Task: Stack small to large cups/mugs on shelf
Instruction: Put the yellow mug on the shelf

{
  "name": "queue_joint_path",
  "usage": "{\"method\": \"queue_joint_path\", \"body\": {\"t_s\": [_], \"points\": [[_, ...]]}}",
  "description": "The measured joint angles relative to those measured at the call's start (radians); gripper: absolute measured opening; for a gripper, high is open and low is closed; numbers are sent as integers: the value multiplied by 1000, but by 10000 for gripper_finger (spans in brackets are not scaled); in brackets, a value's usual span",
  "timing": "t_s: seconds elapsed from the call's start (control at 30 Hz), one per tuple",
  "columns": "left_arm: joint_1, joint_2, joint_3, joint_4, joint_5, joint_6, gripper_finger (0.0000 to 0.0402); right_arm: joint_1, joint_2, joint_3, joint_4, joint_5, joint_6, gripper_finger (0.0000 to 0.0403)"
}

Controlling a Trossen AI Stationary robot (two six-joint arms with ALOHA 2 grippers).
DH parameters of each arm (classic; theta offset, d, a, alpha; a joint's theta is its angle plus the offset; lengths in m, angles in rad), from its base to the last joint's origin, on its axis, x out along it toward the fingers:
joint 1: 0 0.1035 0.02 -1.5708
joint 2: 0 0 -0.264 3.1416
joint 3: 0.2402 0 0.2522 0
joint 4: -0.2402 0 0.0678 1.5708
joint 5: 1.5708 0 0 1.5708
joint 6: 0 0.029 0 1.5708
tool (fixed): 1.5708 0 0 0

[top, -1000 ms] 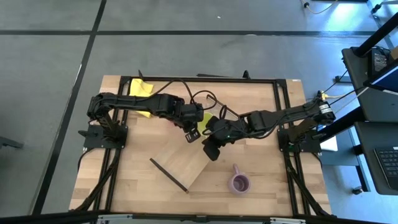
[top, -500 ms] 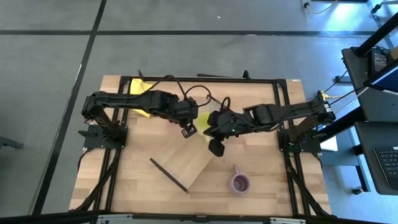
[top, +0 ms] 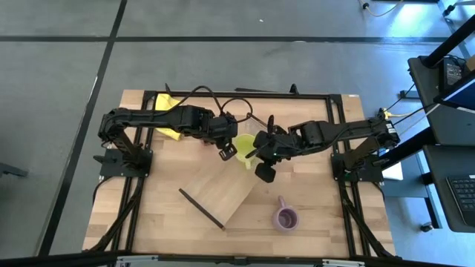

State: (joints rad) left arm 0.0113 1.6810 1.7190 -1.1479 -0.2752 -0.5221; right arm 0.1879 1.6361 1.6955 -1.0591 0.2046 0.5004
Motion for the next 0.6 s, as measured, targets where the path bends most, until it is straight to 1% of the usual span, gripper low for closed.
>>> {"method": "queue_joint_path", "body": {"t_s": [0.1, 0.2, 0.37, 0.43, 0.5, 0.6], "points": [[16, 1, -32, 14, 1, 0, 43, 9, 3, 0, -42, -20, 22, 2], [27, 1, -60, 26, 6, -1, 43, 21, 6, 1, -40, -38, 43, 3], [30, 1, -115, 123, 62, 0, 43, 26, 35, 1, -23, -42, 45, 3], [29, 1, -127, 132, 65, 0, 43, 26, 53, 1, -6, -34, 44, 3], [29, 1, -131, 134, 64, 0, 43, 26, 70, 1, -4, 8, 43, 3], [30, 1, -136, 132, 61, 0, 43, 26, 83, 1, -4, 19, 40, 3]]}}
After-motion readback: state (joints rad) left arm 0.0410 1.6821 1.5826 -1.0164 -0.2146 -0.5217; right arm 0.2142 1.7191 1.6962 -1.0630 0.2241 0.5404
